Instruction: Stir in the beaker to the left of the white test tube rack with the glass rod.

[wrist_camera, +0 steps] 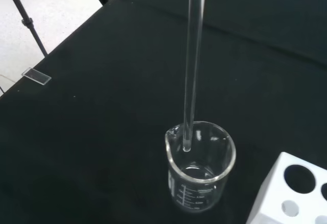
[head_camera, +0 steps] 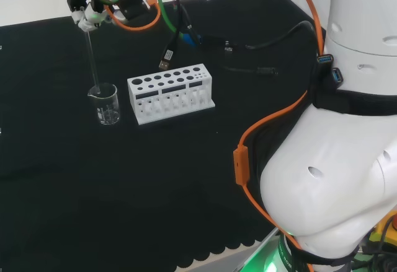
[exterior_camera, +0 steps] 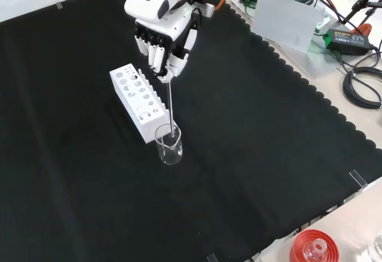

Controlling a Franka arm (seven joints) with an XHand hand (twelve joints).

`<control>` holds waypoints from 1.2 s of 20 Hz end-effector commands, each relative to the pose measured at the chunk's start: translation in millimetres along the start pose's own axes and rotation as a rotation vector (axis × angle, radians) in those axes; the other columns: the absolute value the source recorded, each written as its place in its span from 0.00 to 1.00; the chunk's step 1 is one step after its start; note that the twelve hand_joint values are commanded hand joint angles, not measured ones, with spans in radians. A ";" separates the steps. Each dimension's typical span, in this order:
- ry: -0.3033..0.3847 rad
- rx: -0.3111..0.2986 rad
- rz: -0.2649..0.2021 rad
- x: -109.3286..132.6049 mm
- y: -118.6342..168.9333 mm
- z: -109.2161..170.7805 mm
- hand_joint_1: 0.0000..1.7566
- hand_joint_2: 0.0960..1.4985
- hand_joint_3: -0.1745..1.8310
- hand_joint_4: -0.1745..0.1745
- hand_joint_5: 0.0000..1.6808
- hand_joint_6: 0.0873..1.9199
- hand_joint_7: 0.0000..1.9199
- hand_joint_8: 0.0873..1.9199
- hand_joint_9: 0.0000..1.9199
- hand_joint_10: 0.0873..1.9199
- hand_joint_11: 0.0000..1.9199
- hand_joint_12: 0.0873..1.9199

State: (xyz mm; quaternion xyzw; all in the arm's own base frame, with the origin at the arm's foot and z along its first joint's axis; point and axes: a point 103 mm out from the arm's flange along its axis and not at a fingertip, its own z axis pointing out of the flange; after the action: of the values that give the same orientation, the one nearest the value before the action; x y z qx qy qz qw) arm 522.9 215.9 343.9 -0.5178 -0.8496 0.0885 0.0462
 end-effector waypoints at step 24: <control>0.033 0.129 -0.016 -10.9 28.6 67.6 0.73 0.73 0.09 0.00 0.54 0.42 0.57 0.56 0.86 0.27 0.79 0.35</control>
State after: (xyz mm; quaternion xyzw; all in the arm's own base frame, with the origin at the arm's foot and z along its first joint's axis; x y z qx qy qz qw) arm 539.3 201.2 279.1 -0.5140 -0.8433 0.1307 0.0864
